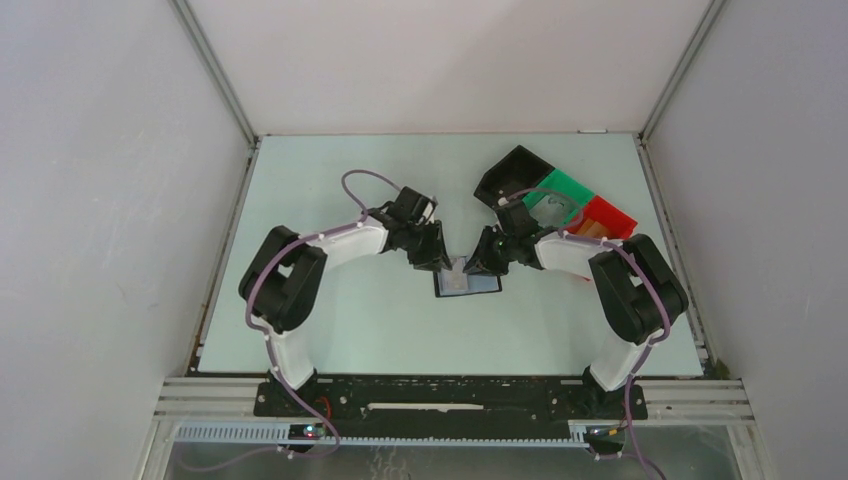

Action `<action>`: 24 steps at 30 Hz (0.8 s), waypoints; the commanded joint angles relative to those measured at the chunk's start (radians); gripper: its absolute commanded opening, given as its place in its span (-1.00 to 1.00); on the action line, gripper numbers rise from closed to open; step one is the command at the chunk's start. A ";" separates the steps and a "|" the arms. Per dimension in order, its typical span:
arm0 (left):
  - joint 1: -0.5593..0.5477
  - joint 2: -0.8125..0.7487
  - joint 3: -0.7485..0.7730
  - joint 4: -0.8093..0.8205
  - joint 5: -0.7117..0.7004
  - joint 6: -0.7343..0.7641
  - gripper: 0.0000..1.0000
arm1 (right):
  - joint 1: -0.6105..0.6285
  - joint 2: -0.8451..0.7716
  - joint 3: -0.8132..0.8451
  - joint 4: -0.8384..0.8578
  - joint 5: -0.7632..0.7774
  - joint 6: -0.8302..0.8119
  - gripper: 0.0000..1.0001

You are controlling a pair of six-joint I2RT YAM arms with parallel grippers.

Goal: Take the credit cards out of the card holder
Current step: Remove the credit card from the card holder.

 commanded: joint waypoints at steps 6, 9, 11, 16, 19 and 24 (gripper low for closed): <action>-0.010 0.053 0.063 -0.023 -0.019 0.016 -0.26 | -0.001 0.006 -0.016 0.029 -0.001 0.011 -0.46; -0.010 0.070 0.066 -0.025 -0.013 0.015 -0.29 | -0.005 0.014 -0.023 0.043 -0.011 0.018 -0.45; -0.010 0.080 0.069 -0.027 -0.008 0.012 -0.31 | -0.007 0.018 -0.030 0.050 -0.018 0.022 -0.46; -0.010 0.094 0.070 -0.027 -0.012 0.009 -0.47 | -0.011 0.028 -0.041 0.072 -0.038 0.031 -0.47; -0.010 0.104 0.073 -0.031 -0.009 0.010 -0.68 | -0.017 0.033 -0.050 0.090 -0.060 0.039 -0.49; -0.010 0.117 0.075 -0.039 -0.007 0.015 -0.69 | -0.032 0.041 -0.071 0.150 -0.095 0.061 -0.51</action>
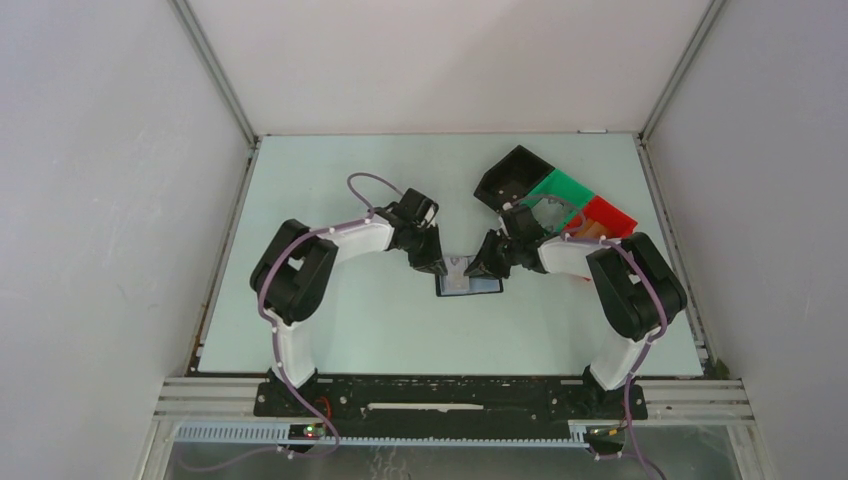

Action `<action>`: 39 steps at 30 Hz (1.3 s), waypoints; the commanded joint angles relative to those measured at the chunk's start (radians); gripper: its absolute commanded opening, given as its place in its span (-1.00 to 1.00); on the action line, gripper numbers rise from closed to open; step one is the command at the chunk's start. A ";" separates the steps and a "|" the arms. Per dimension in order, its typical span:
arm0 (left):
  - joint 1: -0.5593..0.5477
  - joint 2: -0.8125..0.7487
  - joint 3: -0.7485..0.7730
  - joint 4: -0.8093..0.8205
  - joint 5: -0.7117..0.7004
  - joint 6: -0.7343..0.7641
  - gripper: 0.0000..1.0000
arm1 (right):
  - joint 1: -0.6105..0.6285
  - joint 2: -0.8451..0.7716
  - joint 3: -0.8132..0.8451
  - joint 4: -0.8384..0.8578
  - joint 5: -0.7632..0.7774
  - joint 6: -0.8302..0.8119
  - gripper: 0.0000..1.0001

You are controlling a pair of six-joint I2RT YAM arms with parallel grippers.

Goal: Take the credit cards out of the card holder
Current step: Remove the credit card from the card holder.

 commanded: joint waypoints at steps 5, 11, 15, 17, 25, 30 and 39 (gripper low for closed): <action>-0.008 0.035 0.031 -0.003 -0.009 0.019 -0.49 | -0.019 0.034 -0.037 0.097 -0.051 0.036 -0.66; -0.008 0.057 0.031 -0.004 -0.002 0.020 -0.90 | -0.024 0.028 -0.056 0.115 -0.061 0.038 -1.00; -0.008 0.066 0.030 0.004 0.018 0.020 -1.00 | -0.039 0.011 -0.084 0.124 -0.059 0.036 -1.00; -0.006 0.070 0.028 0.003 0.018 0.023 -1.00 | -0.052 -0.005 -0.103 0.132 -0.059 0.033 -1.00; 0.012 0.068 0.015 0.003 0.018 0.033 -1.00 | -0.089 -0.045 -0.158 0.169 -0.085 0.017 -1.00; 0.014 0.071 0.011 0.001 0.017 0.039 -1.00 | -0.092 -0.074 -0.182 0.202 -0.088 0.028 -1.00; 0.019 0.080 0.016 -0.001 0.021 0.047 -1.00 | -0.094 -0.124 -0.217 0.226 -0.067 0.046 -1.00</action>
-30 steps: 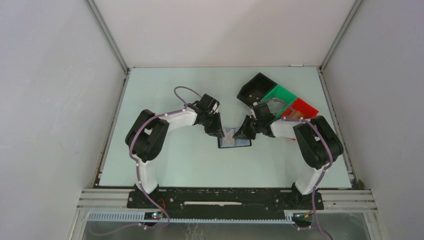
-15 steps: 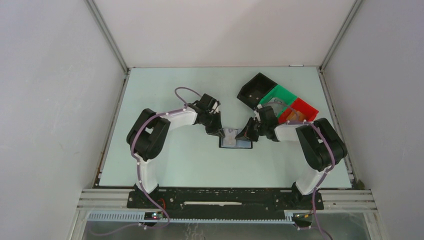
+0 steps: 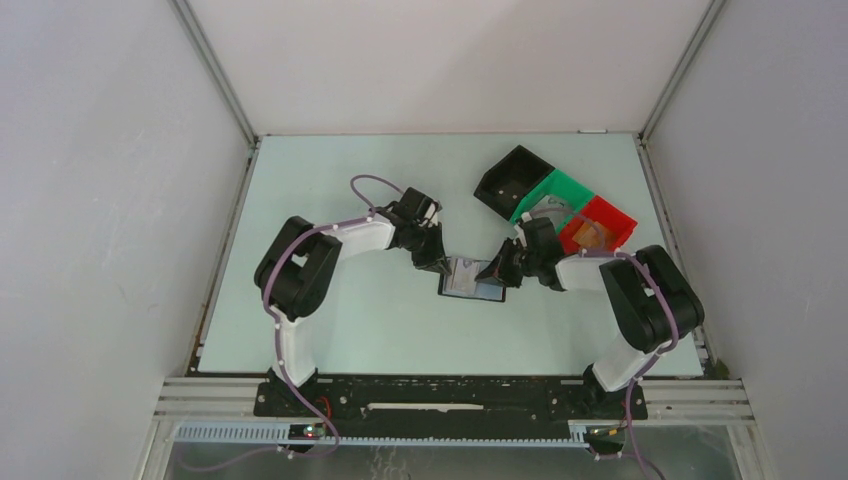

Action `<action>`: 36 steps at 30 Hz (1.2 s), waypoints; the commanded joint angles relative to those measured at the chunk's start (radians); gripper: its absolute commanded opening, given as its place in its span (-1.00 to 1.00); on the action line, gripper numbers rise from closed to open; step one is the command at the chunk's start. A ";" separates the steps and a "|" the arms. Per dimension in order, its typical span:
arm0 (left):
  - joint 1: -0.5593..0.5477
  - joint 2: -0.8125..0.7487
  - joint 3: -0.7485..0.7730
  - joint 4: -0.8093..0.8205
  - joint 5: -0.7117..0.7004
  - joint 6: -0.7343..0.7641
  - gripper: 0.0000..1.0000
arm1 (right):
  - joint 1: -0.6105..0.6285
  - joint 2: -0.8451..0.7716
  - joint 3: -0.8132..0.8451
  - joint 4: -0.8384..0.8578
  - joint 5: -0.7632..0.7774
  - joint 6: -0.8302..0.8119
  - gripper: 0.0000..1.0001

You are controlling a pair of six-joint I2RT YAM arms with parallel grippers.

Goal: Take the credit cards out of the card holder
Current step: Remove the credit card from the card holder.

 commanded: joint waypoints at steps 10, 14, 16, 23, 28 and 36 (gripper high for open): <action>0.005 0.038 -0.007 -0.038 -0.061 0.048 -1.00 | 0.002 -0.059 -0.021 0.025 0.047 0.023 -1.00; 0.005 0.035 -0.007 -0.035 -0.055 0.047 -1.00 | 0.000 -0.033 -0.025 0.062 0.027 0.051 -0.48; 0.005 0.036 -0.008 -0.034 -0.052 0.048 -1.00 | -0.001 -0.020 -0.027 0.074 0.024 0.059 -0.34; 0.005 0.034 -0.009 -0.030 -0.047 0.050 -1.00 | -0.006 0.030 -0.048 0.126 0.017 0.083 -0.24; 0.005 0.035 -0.011 -0.028 -0.045 0.050 -1.00 | -0.008 0.052 -0.063 0.161 0.017 0.102 -0.27; 0.005 0.033 -0.014 -0.026 -0.041 0.050 -1.00 | -0.022 0.054 -0.066 0.182 -0.015 0.107 -0.81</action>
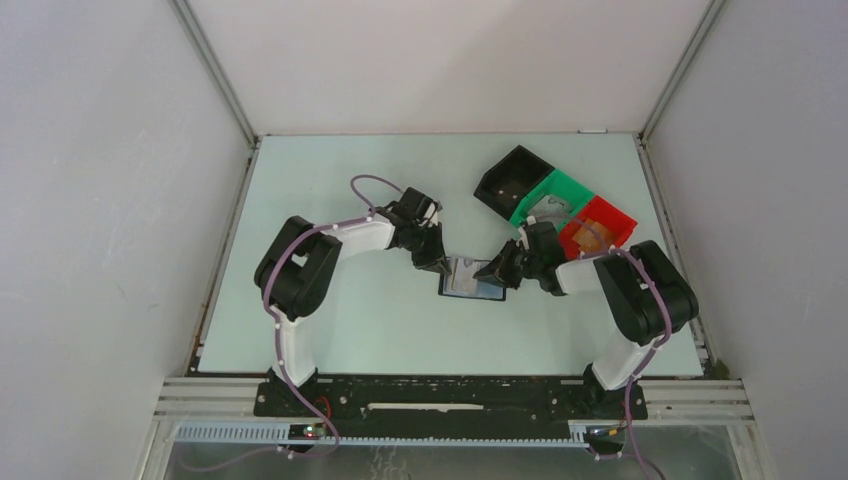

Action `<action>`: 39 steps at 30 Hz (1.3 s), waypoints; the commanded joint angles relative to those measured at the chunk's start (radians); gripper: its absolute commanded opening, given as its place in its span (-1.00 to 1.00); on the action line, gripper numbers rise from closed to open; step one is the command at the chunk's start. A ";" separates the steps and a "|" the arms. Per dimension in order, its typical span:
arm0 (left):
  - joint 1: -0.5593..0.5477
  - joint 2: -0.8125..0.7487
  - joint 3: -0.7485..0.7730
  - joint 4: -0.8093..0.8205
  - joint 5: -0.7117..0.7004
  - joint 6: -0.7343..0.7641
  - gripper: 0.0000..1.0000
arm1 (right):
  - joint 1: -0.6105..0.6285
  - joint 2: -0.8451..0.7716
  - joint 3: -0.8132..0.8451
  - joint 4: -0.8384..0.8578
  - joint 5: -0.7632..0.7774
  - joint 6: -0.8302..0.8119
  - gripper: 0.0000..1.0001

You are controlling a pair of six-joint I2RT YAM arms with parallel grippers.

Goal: Take the credit cards out of the card holder
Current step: Remove the credit card from the card holder, then place the credit card in the storage box.

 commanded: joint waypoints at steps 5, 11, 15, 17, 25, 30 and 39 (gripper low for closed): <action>0.003 0.028 -0.016 -0.028 -0.054 0.040 -1.00 | -0.037 -0.073 -0.026 -0.059 0.021 -0.041 -1.00; 0.003 0.032 -0.018 -0.024 -0.052 0.038 -1.00 | -0.080 -0.218 -0.047 -0.152 0.011 -0.092 -1.00; 0.004 0.028 -0.019 -0.024 -0.050 0.036 -1.00 | -0.085 -0.285 -0.047 -0.206 0.002 -0.113 -1.00; 0.003 0.025 -0.019 -0.023 -0.050 0.036 -1.00 | -0.086 -0.324 -0.047 -0.237 0.008 -0.120 -1.00; 0.003 -0.009 -0.010 -0.034 -0.048 0.041 -1.00 | -0.100 -0.476 -0.021 -0.352 0.030 -0.139 -1.00; 0.003 -0.062 -0.003 -0.052 -0.059 0.056 -1.00 | -0.162 -0.559 0.033 -0.468 0.068 -0.155 -1.00; 0.003 -0.178 0.006 -0.090 -0.113 0.085 -0.20 | -0.388 -0.551 0.191 -0.594 0.128 -0.200 -1.00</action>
